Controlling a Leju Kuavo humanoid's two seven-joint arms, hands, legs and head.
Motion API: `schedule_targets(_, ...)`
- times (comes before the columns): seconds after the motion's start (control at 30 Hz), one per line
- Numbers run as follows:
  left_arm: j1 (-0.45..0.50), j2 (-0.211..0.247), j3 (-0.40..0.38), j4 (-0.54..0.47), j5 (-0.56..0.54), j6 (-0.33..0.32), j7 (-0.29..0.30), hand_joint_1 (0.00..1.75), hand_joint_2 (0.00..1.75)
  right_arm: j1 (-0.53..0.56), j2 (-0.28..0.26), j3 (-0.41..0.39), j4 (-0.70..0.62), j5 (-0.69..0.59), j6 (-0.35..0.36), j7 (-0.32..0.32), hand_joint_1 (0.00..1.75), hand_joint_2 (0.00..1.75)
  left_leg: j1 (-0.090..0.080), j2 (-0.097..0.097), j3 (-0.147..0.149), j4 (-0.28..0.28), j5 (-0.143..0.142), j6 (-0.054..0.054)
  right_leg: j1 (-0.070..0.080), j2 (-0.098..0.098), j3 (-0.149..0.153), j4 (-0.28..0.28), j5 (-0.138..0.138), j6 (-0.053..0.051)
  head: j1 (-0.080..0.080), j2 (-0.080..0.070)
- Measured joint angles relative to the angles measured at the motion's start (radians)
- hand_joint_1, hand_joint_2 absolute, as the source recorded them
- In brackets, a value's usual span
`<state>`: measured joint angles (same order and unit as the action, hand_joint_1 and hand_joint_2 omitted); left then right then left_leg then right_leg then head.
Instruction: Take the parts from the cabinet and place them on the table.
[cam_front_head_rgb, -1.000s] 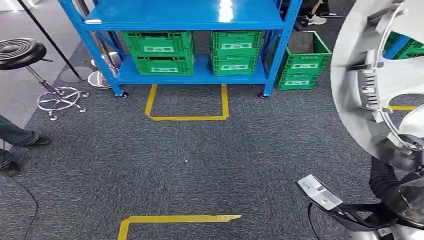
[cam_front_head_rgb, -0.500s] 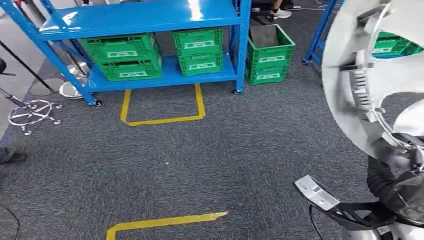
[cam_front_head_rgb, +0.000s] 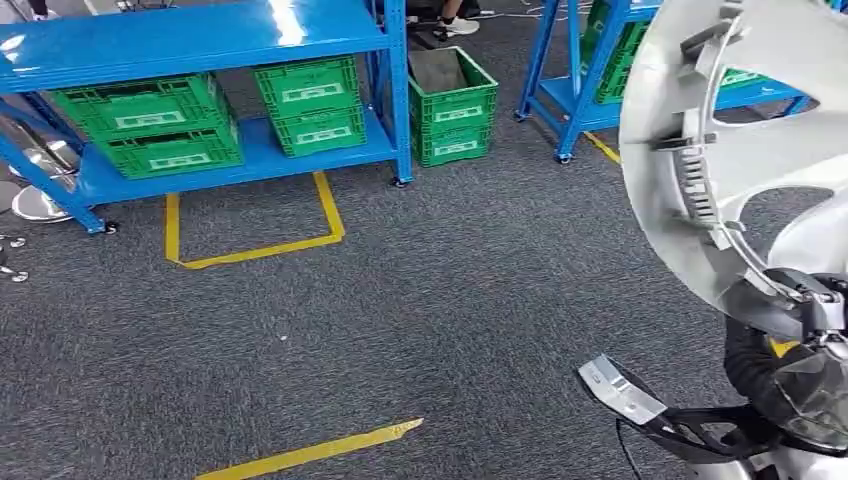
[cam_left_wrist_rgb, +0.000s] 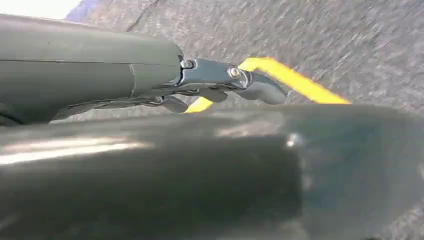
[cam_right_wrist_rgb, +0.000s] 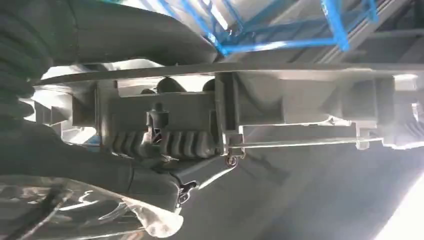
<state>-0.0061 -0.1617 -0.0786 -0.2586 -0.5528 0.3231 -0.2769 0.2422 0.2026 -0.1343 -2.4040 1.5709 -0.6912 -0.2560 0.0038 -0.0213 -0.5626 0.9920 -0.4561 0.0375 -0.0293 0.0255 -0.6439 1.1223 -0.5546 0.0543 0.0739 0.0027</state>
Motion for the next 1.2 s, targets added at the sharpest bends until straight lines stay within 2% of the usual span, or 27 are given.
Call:
schedule_targets(0.07,0.003,-0.001,0.000,0.001,0.000,-0.001,0.000,0.00,0.00,0.001,0.000,0.000,0.000,0.001,0.000,-0.004,1.75,1.75,-0.003,0.036,-0.003,0.000,0.000,0.000,0.000,-0.018,-0.063,0.150,-0.072,0.011,-0.001,0.000)
schedule_targets(0.1,0.004,-0.001,0.000,0.002,0.000,-0.001,0.000,0.00,0.00,0.001,0.000,0.000,0.000,0.001,0.000,-0.004,1.75,1.75,-0.005,0.052,-0.005,0.000,0.000,0.000,0.000,-0.019,-0.076,0.187,-0.082,0.015,0.000,0.000)
schedule_targets(0.13,0.004,-0.001,0.000,0.002,0.000,-0.001,0.000,0.00,0.00,0.002,0.000,0.000,0.000,0.001,0.000,-0.004,1.75,1.75,-0.006,0.067,-0.006,0.000,0.000,-0.001,0.000,-0.021,-0.066,0.180,-0.069,0.016,0.000,0.000)
schedule_targets(0.17,0.003,-0.001,0.000,0.002,0.000,-0.001,0.000,0.00,0.00,0.003,0.000,0.000,0.000,0.001,0.000,-0.005,1.75,1.75,-0.008,0.081,-0.006,0.001,0.001,-0.001,0.000,-0.027,-0.029,0.125,-0.037,0.016,0.000,0.000)
schedule_targets(0.2,0.001,-0.001,0.000,0.002,0.000,-0.001,0.000,0.00,0.00,0.004,0.000,0.000,0.000,0.001,0.000,-0.005,1.75,1.75,-0.009,0.094,-0.005,0.001,0.001,-0.002,0.000,-0.038,0.029,0.033,0.002,0.014,0.000,0.000)
schedule_targets(0.23,0.000,-0.002,0.000,0.002,0.000,-0.001,0.000,0.00,0.00,0.004,0.000,0.000,0.000,0.001,0.000,-0.005,1.75,1.75,-0.010,0.105,-0.005,0.004,0.000,-0.003,0.003,-0.064,0.090,-0.063,0.033,0.010,0.000,0.000)
schedule_targets(0.27,0.000,-0.002,0.000,0.002,0.000,-0.001,0.000,0.00,0.00,0.001,0.000,0.000,-0.002,0.001,0.000,-0.006,1.75,1.75,-0.014,0.113,-0.005,0.008,-0.001,-0.008,0.011,-0.116,0.121,-0.128,0.022,0.001,0.000,0.000)
schedule_targets(0.4,-0.004,-0.002,0.000,0.005,0.000,-0.001,0.051,0.00,0.00,0.013,0.000,-0.003,-0.012,0.000,0.000,-0.017,1.75,1.75,-0.014,0.148,-0.001,0.012,0.002,-0.030,0.017,-0.068,0.109,-0.126,0.040,-0.026,-0.003,0.000)
schedule_targets(0.43,-0.005,-0.001,0.000,0.006,0.004,-0.001,0.073,0.00,0.00,0.019,0.002,-0.003,-0.017,0.000,0.000,-0.023,1.75,1.75,-0.011,0.137,-0.006,0.018,-0.006,-0.040,0.007,-0.057,0.117,-0.133,0.052,-0.034,-0.003,0.000)
schedule_targets(0.47,-0.005,0.000,0.001,0.009,0.008,-0.001,0.090,0.00,0.00,0.022,0.003,-0.004,-0.022,0.000,0.000,-0.026,1.75,1.75,-0.008,0.081,-0.012,0.042,-0.034,-0.049,0.005,-0.048,0.115,-0.133,0.056,-0.038,-0.005,0.000)
schedule_targets(0.5,-0.004,0.000,0.002,0.012,0.009,-0.001,0.101,0.00,0.00,0.022,0.005,-0.004,-0.022,0.000,0.000,-0.027,1.75,1.75,-0.005,0.047,-0.032,0.103,-0.082,-0.052,0.004,-0.038,0.112,-0.132,0.062,-0.042,-0.005,0.000)
schedule_targets(0.57,0.000,0.003,0.002,0.020,0.011,-0.001,0.115,0.00,0.00,0.024,0.006,-0.005,-0.023,0.000,0.000,-0.029,1.75,1.75,-0.001,0.030,-0.092,0.264,-0.162,-0.057,0.004,-0.014,0.105,-0.131,0.067,-0.045,-0.006,0.000)
schedule_targets(0.6,0.001,0.005,0.003,0.025,0.011,-0.003,0.135,0.00,0.00,0.027,0.007,-0.006,-0.023,0.000,0.000,-0.032,1.75,1.75,0.000,0.029,-0.115,0.322,-0.181,-0.059,0.004,0.000,0.102,-0.131,0.069,-0.045,-0.006,0.000)
schedule_targets(0.63,0.000,0.007,0.003,0.032,0.011,-0.010,0.177,0.00,0.00,0.028,0.007,-0.006,-0.023,0.000,0.000,-0.036,1.75,1.75,0.000,0.028,-0.113,0.327,-0.171,-0.059,0.004,0.014,0.101,-0.130,0.070,-0.043,-0.006,0.000)
schedule_targets(0.7,-0.003,0.014,0.005,0.043,0.018,-0.052,0.304,0.00,0.00,0.029,0.007,-0.006,-0.023,0.000,0.000,-0.039,1.75,1.75,0.004,0.023,-0.052,0.212,-0.096,-0.055,0.003,0.043,0.101,-0.128,0.072,-0.041,-0.006,0.000)
schedule_targets(0.73,-0.004,0.016,0.007,0.048,0.023,-0.076,0.361,0.00,0.00,0.029,0.007,-0.006,-0.023,0.000,0.000,-0.040,1.75,1.75,0.006,0.004,-0.005,0.114,-0.048,-0.052,0.002,0.058,0.101,-0.126,0.072,-0.040,-0.006,0.000)
schedule_targets(0.77,-0.004,0.020,0.011,0.053,0.028,-0.111,0.421,0.00,0.00,0.029,0.007,-0.006,-0.022,0.000,0.000,-0.037,1.75,1.75,0.010,-0.047,0.029,0.038,-0.025,-0.047,0.000,0.067,0.098,-0.125,0.073,-0.037,-0.006,0.000)
schedule_targets(0.8,-0.006,0.023,0.014,0.060,0.034,-0.153,0.472,0.00,0.00,0.024,0.007,-0.006,-0.021,0.000,0.000,-0.032,1.75,1.75,0.014,-0.080,0.035,0.016,-0.035,-0.044,0.006,0.080,0.090,-0.118,0.074,-0.029,-0.005,0.000)
schedule_targets(0.87,-0.018,0.027,0.025,0.061,0.042,-0.216,0.539,0.00,0.00,0.023,0.007,-0.006,-0.017,0.000,0.000,-0.019,1.75,1.75,0.007,-0.063,0.028,0.016,-0.037,-0.042,-0.003,0.098,0.073,-0.120,0.084,-0.014,-0.004,0.000)
schedule_targets(0.93,-0.028,0.027,0.029,0.061,0.044,-0.248,0.575,0.00,0.00,0.026,0.006,-0.006,-0.013,0.000,0.000,-0.008,1.75,1.75,0.010,-0.038,0.029,0.004,-0.026,-0.027,-0.004,0.120,0.056,-0.125,0.093,0.002,-0.005,0.000)
schedule_targets(0.97,-0.032,0.031,0.029,0.061,0.044,-0.253,0.587,0.00,0.00,0.030,0.005,-0.006,-0.011,0.000,0.000,-0.004,1.75,1.75,0.011,-0.020,0.030,-0.002,-0.020,-0.020,-0.003,0.068,0.050,-0.108,0.079,0.001,-0.003,0.000)
schedule_targets(1.0,-0.031,0.031,0.029,0.061,0.044,-0.258,0.594,0.00,0.00,0.026,0.003,-0.006,-0.008,0.000,0.000,0.000,1.75,1.75,0.010,-0.007,0.027,-0.005,-0.018,-0.013,0.002,0.016,0.025,-0.061,0.043,0.001,0.005,0.000)
schedule_targets(1.03,-0.029,0.032,0.030,0.061,0.044,-0.264,0.600,0.00,0.00,0.023,0.000,-0.006,-0.007,0.001,0.000,0.002,1.75,1.75,0.007,0.009,0.024,-0.005,-0.017,-0.011,0.003,-0.007,-0.012,0.018,0.000,0.003,0.007,0.000)
schedule_targets(1.1,-0.029,0.034,0.032,0.061,0.044,-0.273,0.617,0.00,0.00,0.024,-0.005,-0.006,-0.001,0.000,0.000,0.007,1.75,1.75,0.001,0.043,0.019,-0.004,-0.015,-0.008,0.002,-0.020,-0.079,0.174,-0.064,0.008,0.007,0.000)
schedule_targets(1.13,-0.030,0.035,0.034,0.061,0.045,-0.278,0.626,0.00,0.00,0.024,-0.008,-0.006,0.003,0.001,0.000,0.011,1.75,1.75,0.000,0.058,0.018,-0.004,-0.015,-0.008,0.001,-0.021,-0.084,0.195,-0.063,0.009,0.006,0.000)
schedule_targets(1.17,-0.031,0.035,0.035,0.061,0.045,-0.281,0.631,0.00,0.00,0.025,-0.011,-0.006,0.006,0.001,0.000,0.012,1.75,1.75,-0.001,0.071,0.017,-0.004,-0.015,-0.009,0.001,-0.025,-0.063,0.169,-0.042,0.009,0.006,0.000)
schedule_targets(1.2,-0.032,0.036,0.035,0.061,0.045,-0.282,0.636,0.00,0.00,0.026,-0.014,-0.006,0.009,0.001,0.000,0.014,1.75,1.75,-0.002,0.083,0.018,-0.003,-0.015,-0.009,0.002,-0.031,-0.018,0.097,-0.006,0.007,0.006,0.000)
